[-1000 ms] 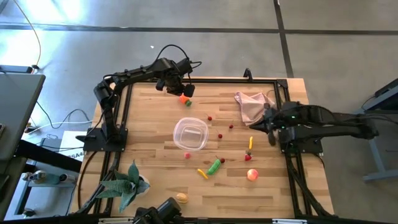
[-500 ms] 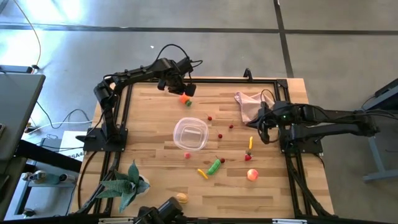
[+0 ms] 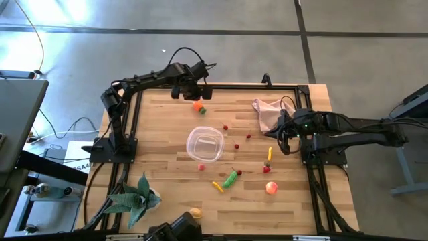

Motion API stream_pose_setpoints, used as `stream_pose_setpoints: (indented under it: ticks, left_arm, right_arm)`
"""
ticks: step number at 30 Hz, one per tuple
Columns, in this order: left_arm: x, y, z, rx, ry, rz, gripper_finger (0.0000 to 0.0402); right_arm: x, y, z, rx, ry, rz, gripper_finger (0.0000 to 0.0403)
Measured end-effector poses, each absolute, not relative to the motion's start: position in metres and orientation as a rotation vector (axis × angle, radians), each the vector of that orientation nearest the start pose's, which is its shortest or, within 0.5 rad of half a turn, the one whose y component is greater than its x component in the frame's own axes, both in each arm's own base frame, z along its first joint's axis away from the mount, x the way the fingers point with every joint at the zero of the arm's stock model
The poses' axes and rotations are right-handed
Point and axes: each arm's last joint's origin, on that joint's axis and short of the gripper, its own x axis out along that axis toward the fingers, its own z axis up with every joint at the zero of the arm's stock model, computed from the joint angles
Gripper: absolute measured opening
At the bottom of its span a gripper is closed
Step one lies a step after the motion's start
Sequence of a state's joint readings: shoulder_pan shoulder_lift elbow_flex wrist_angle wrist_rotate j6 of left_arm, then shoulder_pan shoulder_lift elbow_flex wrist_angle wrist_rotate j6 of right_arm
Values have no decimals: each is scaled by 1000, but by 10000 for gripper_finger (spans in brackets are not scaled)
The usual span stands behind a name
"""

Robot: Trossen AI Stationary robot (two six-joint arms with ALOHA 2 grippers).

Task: Pick and placing Produce into tupperware
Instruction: Put the carrot into the transparent bin

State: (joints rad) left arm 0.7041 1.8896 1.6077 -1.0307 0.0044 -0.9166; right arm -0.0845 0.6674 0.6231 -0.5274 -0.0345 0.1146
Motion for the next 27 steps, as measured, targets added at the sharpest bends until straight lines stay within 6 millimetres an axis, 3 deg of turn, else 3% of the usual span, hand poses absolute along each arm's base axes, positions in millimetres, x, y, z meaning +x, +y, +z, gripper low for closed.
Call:
stream_pose_setpoints:
  ticks: [3, 6, 15, 27]
  left_arm:
    - [287, 244, 249, -1351, 809, 1380, 26]
    - [286, 243, 249, -1429, 738, 1469, 26]
    - [301, 240, 239, -1483, 672, 1499, 26]
    - [327, 245, 187, -1593, 687, 1533, 26]
  right_arm:
    - [141, -11, 264, 144, 568, -81, 0]
    - [141, -11, 264, 144, 568, -81, 0]
    - [141, -11, 264, 145, 568, -81, 0]
    - [141, -11, 263, 144, 572, -81, 0]
